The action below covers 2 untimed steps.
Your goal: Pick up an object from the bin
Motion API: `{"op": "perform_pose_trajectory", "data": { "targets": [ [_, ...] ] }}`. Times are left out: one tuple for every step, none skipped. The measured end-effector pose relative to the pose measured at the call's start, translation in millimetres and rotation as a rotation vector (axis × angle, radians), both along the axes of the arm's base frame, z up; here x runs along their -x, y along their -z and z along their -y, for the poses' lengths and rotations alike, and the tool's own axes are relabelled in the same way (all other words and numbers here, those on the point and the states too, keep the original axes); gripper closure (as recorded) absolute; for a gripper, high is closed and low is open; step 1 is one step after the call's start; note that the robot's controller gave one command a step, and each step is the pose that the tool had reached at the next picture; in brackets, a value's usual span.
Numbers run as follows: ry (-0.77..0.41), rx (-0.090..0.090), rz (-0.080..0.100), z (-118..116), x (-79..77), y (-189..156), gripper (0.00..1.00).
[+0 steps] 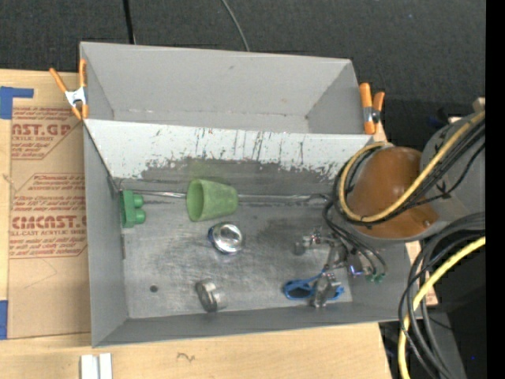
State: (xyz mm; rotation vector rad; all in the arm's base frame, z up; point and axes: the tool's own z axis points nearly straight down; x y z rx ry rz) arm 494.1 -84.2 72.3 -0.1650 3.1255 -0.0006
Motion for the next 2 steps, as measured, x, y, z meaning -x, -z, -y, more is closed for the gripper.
{"op": "perform_pose_trajectory", "data": {
  "targets": [
    [-0.001,-0.001,-0.006,-1,1.6,1,1.0],
    [0.048,0.002,-0.002,16,-9.6,-143,1.0]
  ]
}}
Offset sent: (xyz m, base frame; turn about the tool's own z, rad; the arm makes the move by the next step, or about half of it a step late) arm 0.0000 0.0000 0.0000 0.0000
